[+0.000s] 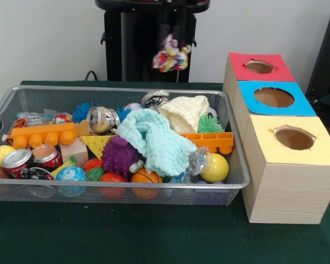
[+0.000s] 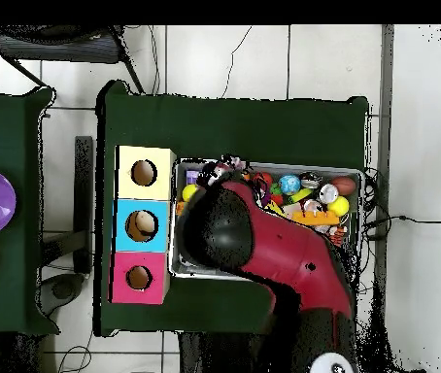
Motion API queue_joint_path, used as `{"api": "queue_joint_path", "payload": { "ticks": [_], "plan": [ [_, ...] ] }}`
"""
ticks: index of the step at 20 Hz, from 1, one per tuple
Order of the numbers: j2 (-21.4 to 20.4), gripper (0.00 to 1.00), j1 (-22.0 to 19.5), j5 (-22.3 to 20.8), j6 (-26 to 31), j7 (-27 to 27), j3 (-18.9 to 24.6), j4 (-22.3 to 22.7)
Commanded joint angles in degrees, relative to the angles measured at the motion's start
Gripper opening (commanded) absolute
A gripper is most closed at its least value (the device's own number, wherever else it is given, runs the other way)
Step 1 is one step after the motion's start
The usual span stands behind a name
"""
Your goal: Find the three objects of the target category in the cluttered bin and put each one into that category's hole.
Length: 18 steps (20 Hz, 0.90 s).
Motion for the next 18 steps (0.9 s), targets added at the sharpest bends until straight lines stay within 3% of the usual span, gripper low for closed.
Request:
{"api": "queue_joint_path", "payload": {
  "ticks": [1, 12, 18],
  "plan": [
    [6.9, 0.00, 5.4, 4.1, 7.8, 19.9, -4.0, -12.6],
    [17.6, 0.00, 8.5, 7.8, 6.8, 18.9, -7.3, -26.5],
    [22.1, 0.00, 8.3, 9.0, 3.1, 17.9, -6.1, -29.2]
  ]
}}
